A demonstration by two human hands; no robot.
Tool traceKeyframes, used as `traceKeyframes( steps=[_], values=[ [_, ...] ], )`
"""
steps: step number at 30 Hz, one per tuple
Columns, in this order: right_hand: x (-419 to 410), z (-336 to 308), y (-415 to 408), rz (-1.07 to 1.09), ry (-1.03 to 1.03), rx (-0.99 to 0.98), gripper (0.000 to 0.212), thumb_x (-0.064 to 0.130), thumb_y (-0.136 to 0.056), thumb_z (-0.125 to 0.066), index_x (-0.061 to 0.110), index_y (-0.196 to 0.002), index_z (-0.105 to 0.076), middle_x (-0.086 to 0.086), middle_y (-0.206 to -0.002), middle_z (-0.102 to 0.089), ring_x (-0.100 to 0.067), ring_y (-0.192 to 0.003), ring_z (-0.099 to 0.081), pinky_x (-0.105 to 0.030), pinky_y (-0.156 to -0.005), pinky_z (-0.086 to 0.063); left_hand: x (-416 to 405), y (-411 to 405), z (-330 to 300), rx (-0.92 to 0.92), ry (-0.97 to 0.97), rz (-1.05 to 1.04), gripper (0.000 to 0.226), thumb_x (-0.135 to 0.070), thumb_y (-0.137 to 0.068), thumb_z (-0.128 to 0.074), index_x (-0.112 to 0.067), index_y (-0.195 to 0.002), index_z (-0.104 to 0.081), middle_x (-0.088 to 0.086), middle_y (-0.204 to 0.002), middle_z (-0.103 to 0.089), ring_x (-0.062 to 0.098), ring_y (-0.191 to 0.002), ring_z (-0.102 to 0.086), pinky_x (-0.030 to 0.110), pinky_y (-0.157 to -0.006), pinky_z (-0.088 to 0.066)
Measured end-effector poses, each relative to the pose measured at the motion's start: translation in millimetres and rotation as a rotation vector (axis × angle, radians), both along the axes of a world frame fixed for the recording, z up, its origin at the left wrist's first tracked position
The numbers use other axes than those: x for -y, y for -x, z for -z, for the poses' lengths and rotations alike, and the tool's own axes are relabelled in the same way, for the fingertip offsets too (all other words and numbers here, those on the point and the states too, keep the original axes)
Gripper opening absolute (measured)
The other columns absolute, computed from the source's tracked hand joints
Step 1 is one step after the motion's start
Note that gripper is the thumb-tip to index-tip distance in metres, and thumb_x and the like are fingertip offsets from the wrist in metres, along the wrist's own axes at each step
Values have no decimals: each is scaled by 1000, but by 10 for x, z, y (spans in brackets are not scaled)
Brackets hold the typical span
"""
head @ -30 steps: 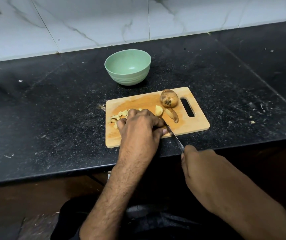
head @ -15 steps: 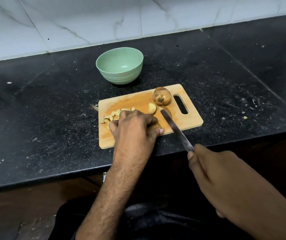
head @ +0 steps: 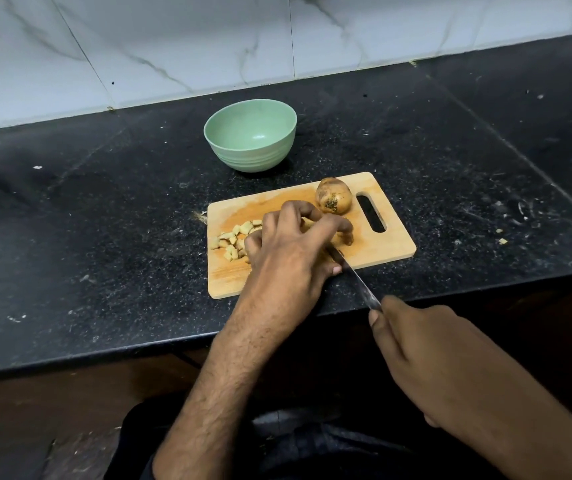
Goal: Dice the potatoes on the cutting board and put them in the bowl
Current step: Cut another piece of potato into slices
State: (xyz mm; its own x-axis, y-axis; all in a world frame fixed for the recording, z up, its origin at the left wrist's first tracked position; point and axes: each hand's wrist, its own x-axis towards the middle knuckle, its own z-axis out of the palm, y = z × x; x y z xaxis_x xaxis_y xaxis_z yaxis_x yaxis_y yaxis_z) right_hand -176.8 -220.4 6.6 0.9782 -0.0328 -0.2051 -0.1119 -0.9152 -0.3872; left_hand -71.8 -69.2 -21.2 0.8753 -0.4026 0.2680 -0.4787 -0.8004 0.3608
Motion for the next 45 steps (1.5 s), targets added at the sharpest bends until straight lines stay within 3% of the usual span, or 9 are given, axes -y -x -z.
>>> traceKeyframes(
  steps=[3, 7, 12, 19, 25, 34, 40, 45],
  values=[
    [9, -85, 53, -8, 31, 1, 34, 53, -102, -19, 32, -79, -35, 1, -63, -57, -3, -39, -53, -20, -54, -52, -9, -51, -19, -16, -13, 32, 45, -45, -82, -74, -53, -121, -53, -12, -136, -31, 11, -122, -25, 36, -91, -19],
    [77, -210, 97, 6, 39, -25, 35, 54, -100, -18, 31, -82, -37, 1, -67, -58, -6, -41, -53, -21, -56, -53, -49, -46, 22, 6, 34, -40, 60, -51, -77, -78, -45, -128, -48, -15, -128, -39, 4, -114, -25, 33, -88, -18],
    [115, -124, 81, 26, 74, -42, 35, 52, -103, -19, 30, -82, -37, 1, -70, -59, -6, -41, -50, -21, -56, -53, -78, -6, 54, -19, 10, -108, 44, -56, -81, -70, -39, -120, -59, -22, -113, -57, 8, -112, -34, 33, -82, -14],
    [5, 4, 54, -1, 25, 24, 31, 48, -104, -21, 31, -81, -35, 4, -66, -57, -5, -44, -53, -22, -54, -52, -61, -16, 87, 26, 68, -100, 24, -48, -85, -71, -40, -107, -68, -22, -97, -62, 8, -103, -40, 32, -79, -14],
    [1, 9, 48, 5, 37, 42, 32, 50, -104, -21, 32, -80, -34, 3, -64, -57, -5, -43, -53, -18, -48, -45, -104, -52, 116, 49, 103, -101, 22, -49, -81, -73, -39, -100, -72, -20, -90, -61, 9, -101, -42, 34, -79, -15],
    [81, -27, 42, 46, -1, 18, 34, 50, -103, -22, 31, -79, -37, 0, -63, -59, 2, -42, -57, -22, -53, -54, -207, -283, 22, 101, -89, 167, 14, -45, -91, -63, -44, -99, -74, -20, -105, -61, 12, -108, -44, 37, -82, -19],
    [72, -23, 43, 31, -31, 19, 34, 50, -102, -22, 31, -80, -39, 0, -64, -59, 13, -51, -56, -21, -54, -53, -136, -226, -5, 86, -140, 124, 18, -48, -93, -59, -36, -102, -69, -16, -100, -59, 11, -106, -43, 36, -86, -22],
    [50, -45, 54, 36, -13, 41, 34, 50, -103, -22, 30, -80, -38, -1, -65, -59, -6, -43, -56, -22, -56, -54, -6, -31, 64, 115, -106, -51, 17, -45, -94, -52, -30, -95, -60, -14, -94, -50, 11, -100, -40, 37, -86, -24]
  ],
)
